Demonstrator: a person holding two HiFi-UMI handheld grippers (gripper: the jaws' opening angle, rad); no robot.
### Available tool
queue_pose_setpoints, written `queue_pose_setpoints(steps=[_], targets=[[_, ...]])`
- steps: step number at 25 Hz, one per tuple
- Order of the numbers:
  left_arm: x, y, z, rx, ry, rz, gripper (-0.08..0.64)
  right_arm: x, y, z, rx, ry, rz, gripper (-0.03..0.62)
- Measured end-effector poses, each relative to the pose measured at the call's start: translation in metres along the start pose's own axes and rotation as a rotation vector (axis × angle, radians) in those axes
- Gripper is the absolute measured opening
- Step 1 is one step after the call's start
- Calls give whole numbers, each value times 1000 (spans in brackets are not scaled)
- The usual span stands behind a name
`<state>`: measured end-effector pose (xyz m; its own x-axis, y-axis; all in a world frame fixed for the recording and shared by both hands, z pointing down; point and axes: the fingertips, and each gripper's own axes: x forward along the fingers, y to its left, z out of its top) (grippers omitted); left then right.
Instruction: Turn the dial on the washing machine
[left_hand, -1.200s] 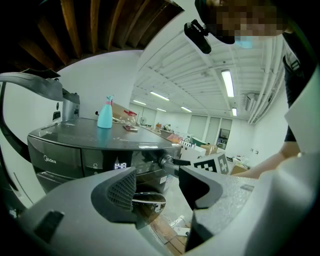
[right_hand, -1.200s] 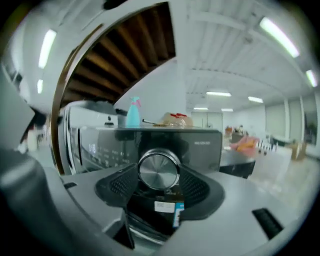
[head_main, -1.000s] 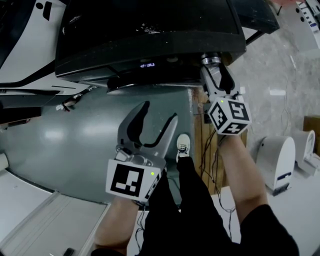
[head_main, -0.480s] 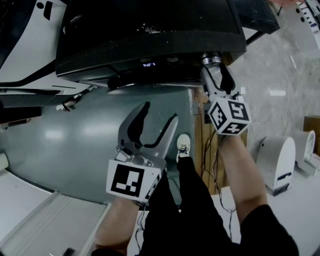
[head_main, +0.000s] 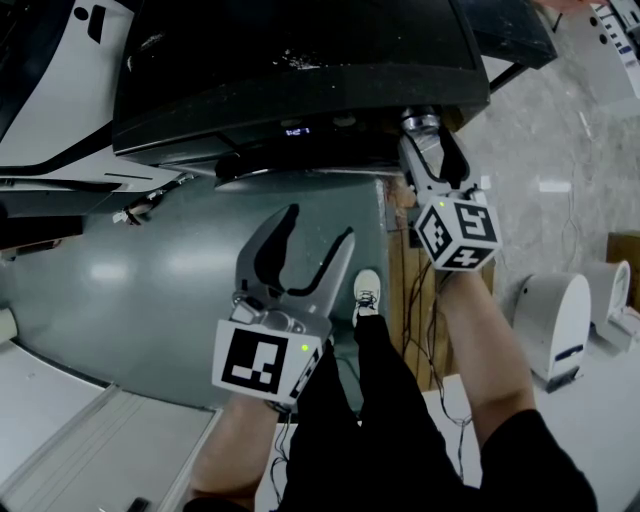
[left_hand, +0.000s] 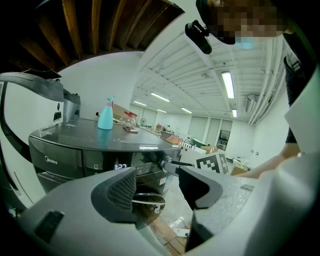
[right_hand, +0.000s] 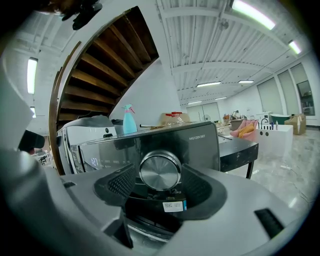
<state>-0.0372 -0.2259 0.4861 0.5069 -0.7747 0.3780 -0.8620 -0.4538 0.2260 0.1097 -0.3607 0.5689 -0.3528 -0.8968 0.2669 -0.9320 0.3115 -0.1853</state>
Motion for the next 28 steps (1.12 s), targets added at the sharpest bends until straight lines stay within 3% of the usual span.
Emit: queue_pose_setpoints(steps=[10,20,25,28], targets=[[-13,-3,10,8,-12,-10,250,-18,16,17,-19,-15,12,287],[-55,2,38,36,-63,-25,249,-62,64,59,-31,-60,51,248],[-85,2,58,50,-105,-53,247,-95,92,83,-54,-71,54,143],[-106,-1,71,58,-123,-72,235,-115,110,98,-65,-76,61,-1]])
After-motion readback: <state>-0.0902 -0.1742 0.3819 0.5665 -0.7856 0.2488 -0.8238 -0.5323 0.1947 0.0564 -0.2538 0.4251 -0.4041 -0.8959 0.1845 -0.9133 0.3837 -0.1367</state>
